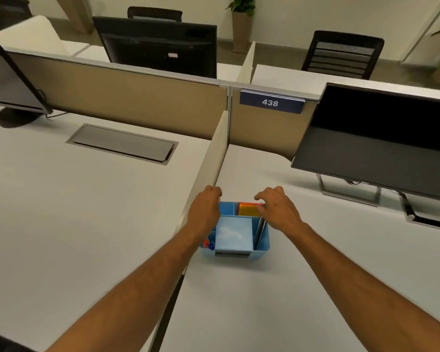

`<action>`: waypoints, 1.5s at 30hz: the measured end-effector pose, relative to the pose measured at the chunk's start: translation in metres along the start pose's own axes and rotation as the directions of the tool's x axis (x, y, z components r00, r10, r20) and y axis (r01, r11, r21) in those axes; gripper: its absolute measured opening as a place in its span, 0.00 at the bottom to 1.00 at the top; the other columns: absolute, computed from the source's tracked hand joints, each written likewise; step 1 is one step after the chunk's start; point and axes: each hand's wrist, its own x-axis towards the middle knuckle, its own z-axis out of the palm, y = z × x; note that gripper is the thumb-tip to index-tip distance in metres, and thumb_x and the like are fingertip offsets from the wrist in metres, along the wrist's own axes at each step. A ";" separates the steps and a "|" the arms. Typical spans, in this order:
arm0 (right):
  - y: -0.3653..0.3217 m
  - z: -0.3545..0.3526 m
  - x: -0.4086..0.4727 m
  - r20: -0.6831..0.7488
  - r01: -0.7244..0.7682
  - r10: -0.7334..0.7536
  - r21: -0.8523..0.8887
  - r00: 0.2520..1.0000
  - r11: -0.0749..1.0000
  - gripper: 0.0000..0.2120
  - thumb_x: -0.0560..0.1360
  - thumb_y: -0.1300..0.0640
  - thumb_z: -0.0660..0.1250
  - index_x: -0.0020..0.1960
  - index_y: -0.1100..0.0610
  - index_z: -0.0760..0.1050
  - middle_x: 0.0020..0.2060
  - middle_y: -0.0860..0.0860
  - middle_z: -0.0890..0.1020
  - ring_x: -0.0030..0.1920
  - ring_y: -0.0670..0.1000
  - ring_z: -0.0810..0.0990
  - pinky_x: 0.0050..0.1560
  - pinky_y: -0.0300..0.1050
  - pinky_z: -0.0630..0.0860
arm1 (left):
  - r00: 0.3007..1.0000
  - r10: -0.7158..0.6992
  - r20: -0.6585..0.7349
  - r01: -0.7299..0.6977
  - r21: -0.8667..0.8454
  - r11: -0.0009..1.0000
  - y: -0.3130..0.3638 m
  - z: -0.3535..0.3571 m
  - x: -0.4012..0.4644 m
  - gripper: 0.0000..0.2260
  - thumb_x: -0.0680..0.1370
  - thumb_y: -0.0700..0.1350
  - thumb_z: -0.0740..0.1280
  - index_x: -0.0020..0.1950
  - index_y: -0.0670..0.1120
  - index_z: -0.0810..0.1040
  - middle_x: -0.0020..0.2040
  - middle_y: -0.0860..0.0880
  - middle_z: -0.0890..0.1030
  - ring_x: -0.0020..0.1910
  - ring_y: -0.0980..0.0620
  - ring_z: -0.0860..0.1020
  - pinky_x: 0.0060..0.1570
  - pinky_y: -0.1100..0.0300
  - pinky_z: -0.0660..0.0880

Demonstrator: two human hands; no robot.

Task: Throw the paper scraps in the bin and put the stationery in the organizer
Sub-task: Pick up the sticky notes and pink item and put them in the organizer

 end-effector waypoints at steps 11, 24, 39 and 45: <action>0.020 0.005 -0.021 -0.076 0.067 -0.063 0.054 0.995 0.996 0.12 0.79 0.46 0.64 0.59 0.48 0.78 0.58 0.48 0.80 0.59 0.49 0.72 0.51 0.40 0.69 | 0.989 -0.129 0.073 0.133 -0.055 0.990 -0.009 0.018 0.004 0.07 0.80 0.39 0.68 0.56 0.40 0.82 0.52 0.42 0.83 0.43 0.53 0.75 0.42 0.62 0.71; 0.015 0.005 -0.026 -0.156 0.111 -0.093 0.111 0.983 0.988 0.11 0.79 0.49 0.66 0.58 0.51 0.78 0.58 0.49 0.80 0.59 0.50 0.73 0.52 0.40 0.68 | 0.997 -0.068 0.020 0.068 -0.030 0.997 -0.002 0.003 -0.001 0.09 0.80 0.38 0.68 0.60 0.40 0.80 0.54 0.42 0.81 0.49 0.46 0.80 0.45 0.61 0.72; 0.009 -0.001 -0.042 -0.150 0.105 -0.082 0.154 0.985 0.983 0.12 0.80 0.49 0.64 0.59 0.51 0.78 0.59 0.50 0.80 0.60 0.49 0.73 0.54 0.39 0.68 | 0.972 -0.111 0.208 0.091 0.102 0.991 -0.003 -0.014 -0.031 0.12 0.76 0.38 0.73 0.60 0.41 0.80 0.56 0.42 0.81 0.51 0.45 0.81 0.45 0.59 0.74; 0.010 0.003 -0.055 -0.158 0.121 -0.096 0.159 0.983 0.980 0.10 0.80 0.51 0.64 0.58 0.51 0.78 0.58 0.50 0.80 0.59 0.49 0.73 0.52 0.38 0.69 | 0.962 -0.136 0.238 0.075 0.247 0.966 0.006 -0.003 -0.035 0.11 0.77 0.40 0.70 0.58 0.40 0.75 0.55 0.41 0.79 0.51 0.44 0.80 0.40 0.57 0.71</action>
